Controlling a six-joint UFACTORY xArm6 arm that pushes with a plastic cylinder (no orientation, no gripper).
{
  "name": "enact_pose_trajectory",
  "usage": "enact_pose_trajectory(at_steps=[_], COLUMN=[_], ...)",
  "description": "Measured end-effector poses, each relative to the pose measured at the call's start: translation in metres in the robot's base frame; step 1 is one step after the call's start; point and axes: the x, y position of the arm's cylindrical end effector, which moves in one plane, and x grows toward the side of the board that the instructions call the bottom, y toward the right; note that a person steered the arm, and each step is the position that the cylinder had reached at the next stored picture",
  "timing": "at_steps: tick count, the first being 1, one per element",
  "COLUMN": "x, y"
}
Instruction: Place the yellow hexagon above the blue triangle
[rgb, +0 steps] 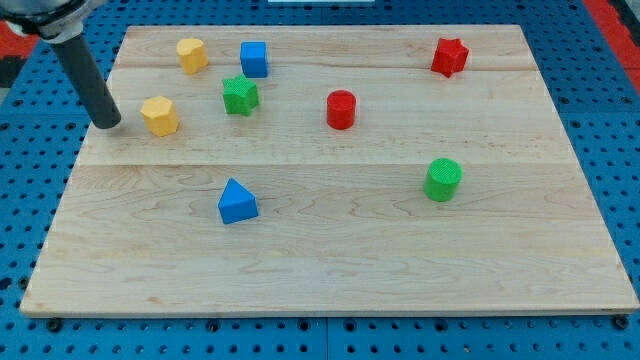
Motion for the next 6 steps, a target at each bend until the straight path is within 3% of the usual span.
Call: enact_pose_trajectory(at_steps=[4,6], x=[-0.01,-0.01], y=[0.013,0.047])
